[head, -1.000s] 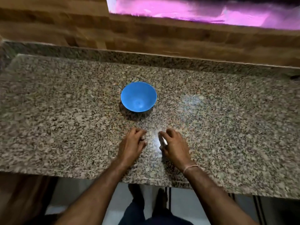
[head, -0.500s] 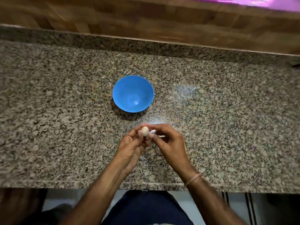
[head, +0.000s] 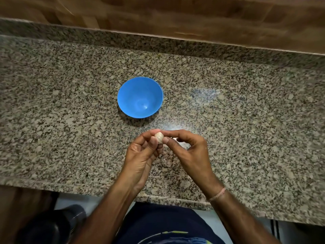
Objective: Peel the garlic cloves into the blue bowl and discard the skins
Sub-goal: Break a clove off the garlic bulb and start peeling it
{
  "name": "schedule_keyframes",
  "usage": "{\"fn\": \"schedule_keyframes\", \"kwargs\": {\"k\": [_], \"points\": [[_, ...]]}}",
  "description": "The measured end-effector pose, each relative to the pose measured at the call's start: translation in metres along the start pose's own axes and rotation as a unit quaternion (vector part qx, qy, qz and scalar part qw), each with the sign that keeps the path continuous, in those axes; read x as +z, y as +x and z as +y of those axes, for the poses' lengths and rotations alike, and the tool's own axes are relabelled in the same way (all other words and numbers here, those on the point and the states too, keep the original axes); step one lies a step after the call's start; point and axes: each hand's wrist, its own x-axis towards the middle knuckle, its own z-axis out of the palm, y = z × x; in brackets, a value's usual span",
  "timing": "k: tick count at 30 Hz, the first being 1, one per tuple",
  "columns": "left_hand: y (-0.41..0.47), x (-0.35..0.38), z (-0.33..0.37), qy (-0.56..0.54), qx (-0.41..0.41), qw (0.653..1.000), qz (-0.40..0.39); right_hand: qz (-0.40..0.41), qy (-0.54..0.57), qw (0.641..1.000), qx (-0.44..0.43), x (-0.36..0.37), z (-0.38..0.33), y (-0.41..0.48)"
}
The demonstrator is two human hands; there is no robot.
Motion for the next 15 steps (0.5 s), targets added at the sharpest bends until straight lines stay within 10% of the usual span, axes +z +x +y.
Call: {"fn": "schedule_keyframes", "kwargs": {"k": [15], "points": [[0.001, 0.043, -0.004, -0.002, 0.027, 1.0, 0.007, -0.006, 0.041, 0.999, -0.026, -0.029, -0.004, 0.009]]}}
